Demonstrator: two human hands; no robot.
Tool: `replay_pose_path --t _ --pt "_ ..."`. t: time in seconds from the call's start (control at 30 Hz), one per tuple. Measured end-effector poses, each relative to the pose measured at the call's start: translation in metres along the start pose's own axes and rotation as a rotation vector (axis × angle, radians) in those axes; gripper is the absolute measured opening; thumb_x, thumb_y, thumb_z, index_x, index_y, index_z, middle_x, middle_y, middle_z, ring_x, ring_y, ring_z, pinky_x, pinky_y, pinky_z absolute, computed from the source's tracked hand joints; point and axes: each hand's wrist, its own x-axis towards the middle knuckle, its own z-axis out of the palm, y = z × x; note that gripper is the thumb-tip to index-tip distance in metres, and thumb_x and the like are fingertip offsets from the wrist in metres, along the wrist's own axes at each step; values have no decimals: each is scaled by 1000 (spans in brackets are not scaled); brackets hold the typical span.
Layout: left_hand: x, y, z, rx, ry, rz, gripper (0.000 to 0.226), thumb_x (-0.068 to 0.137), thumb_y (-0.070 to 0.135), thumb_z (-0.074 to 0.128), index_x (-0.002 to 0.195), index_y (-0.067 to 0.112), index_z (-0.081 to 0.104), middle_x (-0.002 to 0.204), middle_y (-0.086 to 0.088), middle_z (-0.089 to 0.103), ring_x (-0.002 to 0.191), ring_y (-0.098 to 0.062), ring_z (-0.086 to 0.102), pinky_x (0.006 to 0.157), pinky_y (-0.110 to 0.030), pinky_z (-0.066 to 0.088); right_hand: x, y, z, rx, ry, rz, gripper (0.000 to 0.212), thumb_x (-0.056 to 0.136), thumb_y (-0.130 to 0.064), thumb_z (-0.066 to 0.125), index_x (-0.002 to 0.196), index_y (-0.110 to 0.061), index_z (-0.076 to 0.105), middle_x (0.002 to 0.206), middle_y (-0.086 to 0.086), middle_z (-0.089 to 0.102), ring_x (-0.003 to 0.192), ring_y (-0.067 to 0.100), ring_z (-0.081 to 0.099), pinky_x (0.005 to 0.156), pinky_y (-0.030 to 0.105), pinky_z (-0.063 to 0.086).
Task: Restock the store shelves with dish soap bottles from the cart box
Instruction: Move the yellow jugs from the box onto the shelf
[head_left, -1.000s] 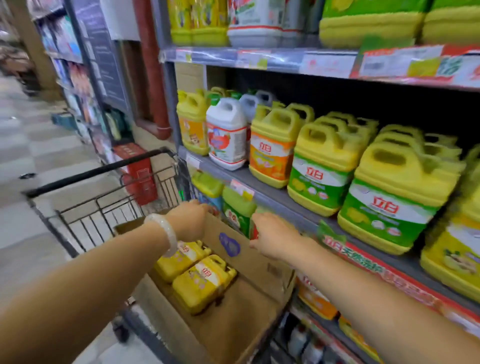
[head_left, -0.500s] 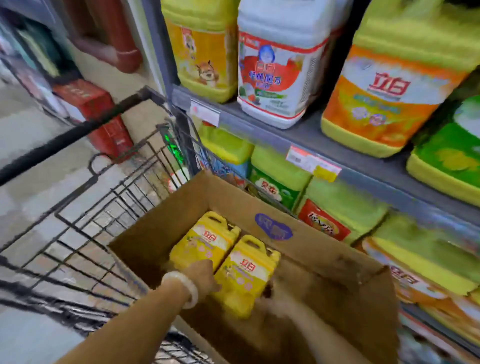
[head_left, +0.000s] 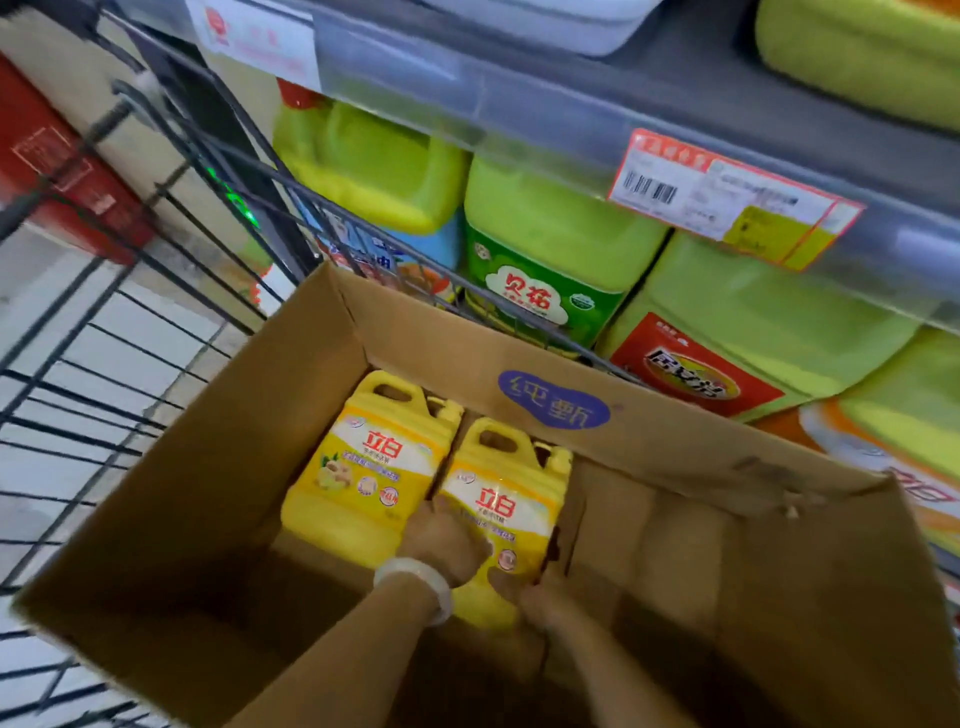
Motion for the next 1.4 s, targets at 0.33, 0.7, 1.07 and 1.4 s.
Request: replay_pose_path --t 0.33,0.7,1.07,1.4 --pt "16 5 -6 12 -209 -70 94 76 52 69 143 5 23 144 -10 36 132 -28 39 103 -34 37 -12 23 -5 356 -271 101 44 58 -22 88 97 -19 68 83 -4 76 83 18 70 73 33 58" --pt "-27 -13 -11 -496 -514 -116 50 63 18 87 107 9 66 106 -2 70 92 -16 64 79 -27 56 -57 32 -46 284 -221 44 132 -2 -41 92 119 -9 53 110 7 69 98 21 67 74 29 56" --pt "-156 23 -59 -858 -113 417 83 41 9 94 116 13 59 104 -3 74 91 -14 71 66 -22 56 -184 -15 -127 178 -100 -518 70 55 -8 90 106 -29 47 103 -10 65 87 0 65 65 14 53" --pt "-370 162 -75 -772 258 861 79 33 25 94 105 20 62 95 6 73 79 -1 69 66 -18 57 -371 19 -282 185 232 -997 84 40 -17 93 114 -19 52 108 0 69 89 8 67 74 23 56"
